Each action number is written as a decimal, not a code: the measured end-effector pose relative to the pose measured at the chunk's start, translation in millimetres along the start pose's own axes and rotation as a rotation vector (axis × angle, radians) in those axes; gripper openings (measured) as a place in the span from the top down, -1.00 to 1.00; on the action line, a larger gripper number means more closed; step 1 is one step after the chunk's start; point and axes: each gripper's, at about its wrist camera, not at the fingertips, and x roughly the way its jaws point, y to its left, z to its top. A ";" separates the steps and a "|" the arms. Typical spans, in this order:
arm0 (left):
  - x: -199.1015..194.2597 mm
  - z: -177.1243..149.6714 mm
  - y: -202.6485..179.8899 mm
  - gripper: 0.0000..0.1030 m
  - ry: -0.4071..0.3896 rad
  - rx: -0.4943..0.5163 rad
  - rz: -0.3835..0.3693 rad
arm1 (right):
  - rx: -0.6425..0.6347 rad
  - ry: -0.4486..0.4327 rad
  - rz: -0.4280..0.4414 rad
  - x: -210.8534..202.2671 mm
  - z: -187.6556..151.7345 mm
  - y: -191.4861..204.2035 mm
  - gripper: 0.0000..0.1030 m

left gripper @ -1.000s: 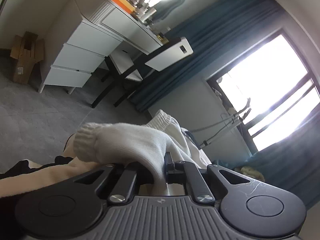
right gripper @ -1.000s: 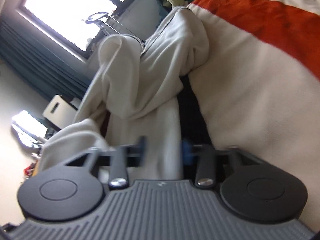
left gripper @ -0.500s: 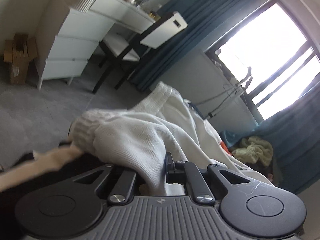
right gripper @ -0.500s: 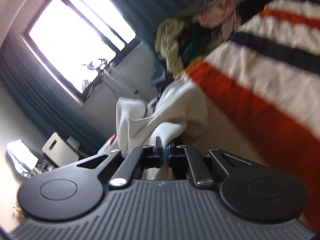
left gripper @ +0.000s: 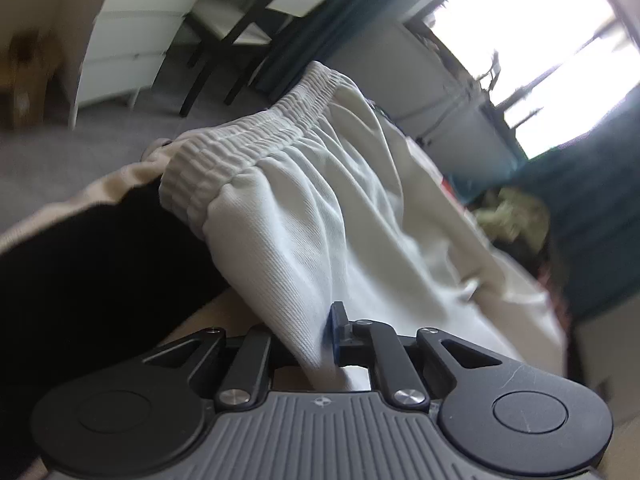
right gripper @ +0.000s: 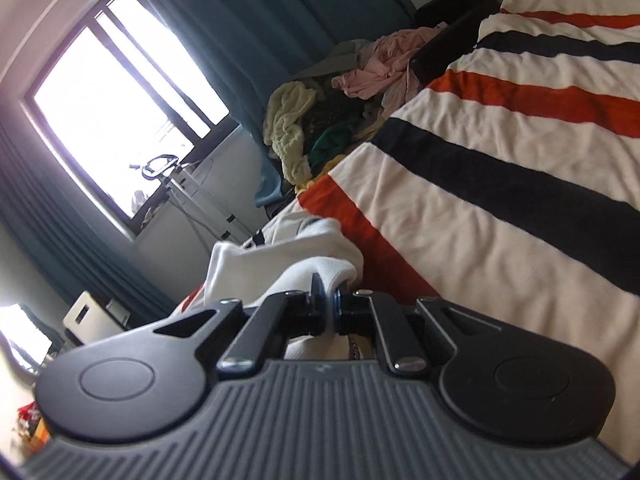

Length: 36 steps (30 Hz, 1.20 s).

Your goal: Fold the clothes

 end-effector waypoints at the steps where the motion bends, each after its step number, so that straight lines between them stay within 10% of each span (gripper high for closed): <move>1: -0.2 0.3 -4.4 0.73 0.002 0.047 0.023 | -0.012 0.036 0.011 0.1 -4.9 -2.3 0.87; 6: 1.6 0.4 -10.2 0.57 0.020 0.117 0.052 | -0.081 0.232 0.063 5.8 -24.3 0.2 0.85; 13: 2.3 1.6 -21.1 0.26 0.041 0.213 0.098 | -0.027 0.243 -0.015 11.0 -25.3 -6.2 0.72; 19: 11.9 4.8 -19.9 0.13 0.074 0.223 0.133 | 0.149 0.192 -0.062 18.2 -10.9 -31.0 -0.48; 25: 19.8 11.0 -22.8 0.02 0.085 0.273 0.143 | 0.018 0.213 -0.047 77.9 8.3 -20.9 -0.36; 30: 28.5 9.0 -29.7 -0.10 0.092 0.339 0.169 | -0.014 0.307 -0.051 148.5 14.5 -30.0 0.19; 34: 31.9 10.0 -36.2 -0.21 0.090 0.365 0.174 | 0.022 0.375 0.004 193.8 10.6 -41.6 0.26; 36: 33.8 9.7 -38.0 -0.26 0.081 0.371 0.160 | 0.022 0.379 0.021 203.2 7.3 -44.8 0.65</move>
